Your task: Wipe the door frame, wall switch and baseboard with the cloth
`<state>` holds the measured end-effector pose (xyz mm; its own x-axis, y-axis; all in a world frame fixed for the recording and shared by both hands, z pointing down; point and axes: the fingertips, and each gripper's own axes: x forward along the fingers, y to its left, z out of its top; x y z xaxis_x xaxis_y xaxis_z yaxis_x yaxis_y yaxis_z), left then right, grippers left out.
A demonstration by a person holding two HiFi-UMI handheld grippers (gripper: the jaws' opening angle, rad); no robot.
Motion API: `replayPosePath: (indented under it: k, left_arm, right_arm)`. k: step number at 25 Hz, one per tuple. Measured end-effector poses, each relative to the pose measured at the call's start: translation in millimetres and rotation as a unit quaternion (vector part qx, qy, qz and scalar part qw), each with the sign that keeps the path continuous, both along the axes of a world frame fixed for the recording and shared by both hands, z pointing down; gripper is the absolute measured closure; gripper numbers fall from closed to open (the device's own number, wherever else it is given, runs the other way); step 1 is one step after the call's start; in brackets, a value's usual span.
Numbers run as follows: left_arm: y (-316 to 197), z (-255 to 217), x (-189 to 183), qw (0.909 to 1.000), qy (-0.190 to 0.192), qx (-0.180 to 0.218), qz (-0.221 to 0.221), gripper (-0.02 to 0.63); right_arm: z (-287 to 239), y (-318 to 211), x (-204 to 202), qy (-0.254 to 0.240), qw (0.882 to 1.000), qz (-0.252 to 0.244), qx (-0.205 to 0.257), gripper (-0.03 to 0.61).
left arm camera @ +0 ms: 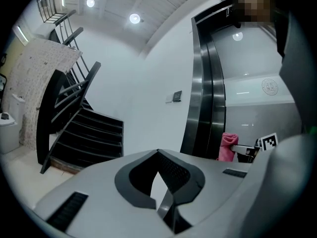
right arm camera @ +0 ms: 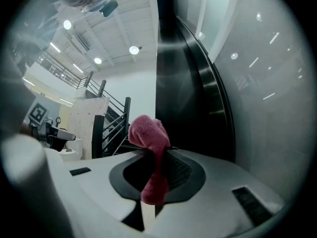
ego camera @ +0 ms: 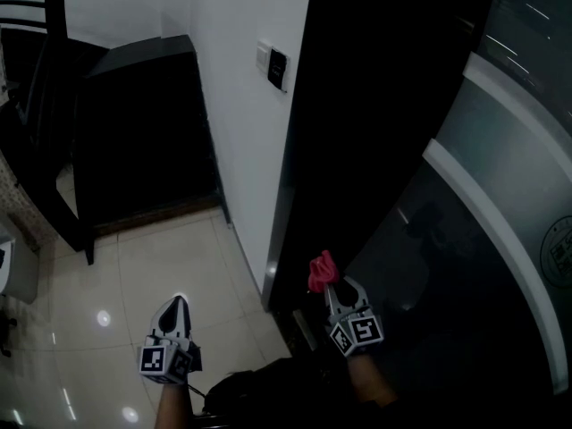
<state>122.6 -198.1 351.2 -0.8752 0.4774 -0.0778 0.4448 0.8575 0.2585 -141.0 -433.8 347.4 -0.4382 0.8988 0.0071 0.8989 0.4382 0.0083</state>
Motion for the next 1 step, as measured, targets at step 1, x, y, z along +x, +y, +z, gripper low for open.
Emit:
replayPosePath:
  k: [1]
  left_arm:
    - [-1.0,0.0,-1.5,1.0,0.001,0.0,0.002,0.614]
  right_arm:
    - [0.9,-1.7,-0.9,0.001,1.0,0.002,0.001,0.526]
